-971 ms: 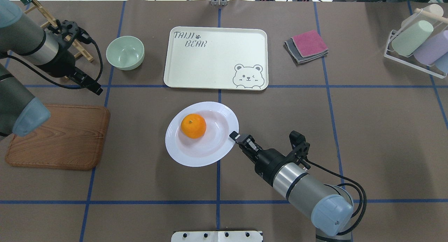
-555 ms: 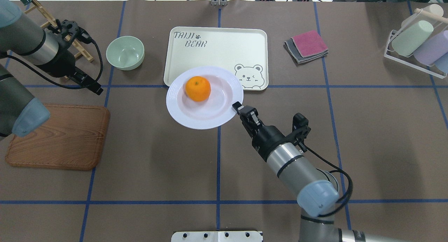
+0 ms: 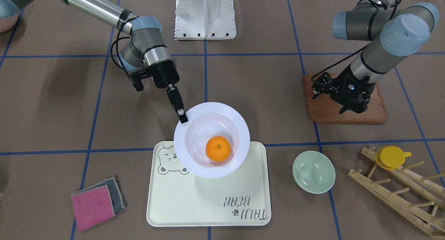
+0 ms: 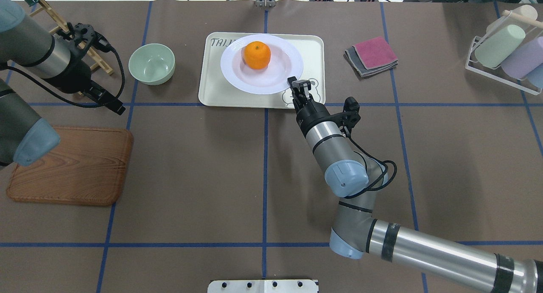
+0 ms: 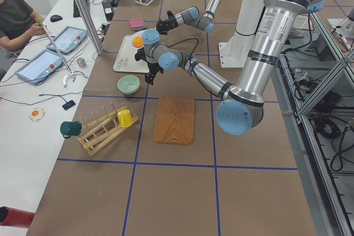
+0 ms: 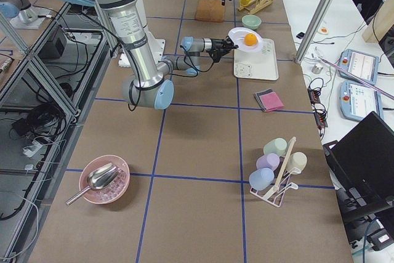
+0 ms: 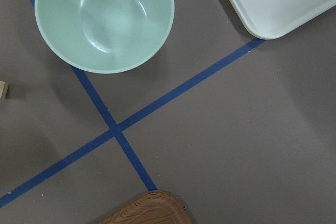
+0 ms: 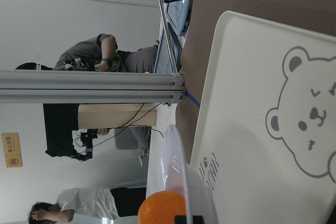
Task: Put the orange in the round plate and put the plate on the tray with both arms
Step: 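Slide the plate with the right gripper onto the bear tray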
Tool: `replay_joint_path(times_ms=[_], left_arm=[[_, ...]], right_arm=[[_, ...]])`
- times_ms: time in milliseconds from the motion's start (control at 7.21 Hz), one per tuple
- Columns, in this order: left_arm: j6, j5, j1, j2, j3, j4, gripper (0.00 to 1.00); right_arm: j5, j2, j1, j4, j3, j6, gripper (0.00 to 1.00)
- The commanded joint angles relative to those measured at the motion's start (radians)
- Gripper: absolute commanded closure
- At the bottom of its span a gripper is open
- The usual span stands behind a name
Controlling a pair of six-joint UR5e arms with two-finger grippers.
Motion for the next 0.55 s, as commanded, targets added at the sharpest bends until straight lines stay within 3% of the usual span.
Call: replay_joint_path(times_ms=[0, 416], left_arm=[[0.0, 0.0, 0.0, 0.0, 0.001, 0.0, 0.01], [0.0, 0.002, 0.0, 0.0, 0.001, 0.0, 0.01]], right_arm=[[-0.01, 0.031, -0.005, -0.003, -0.075, 0.022, 1.0], [-0.007, 0.031, -0.04, -0.003, -0.117, 0.018, 1.0]])
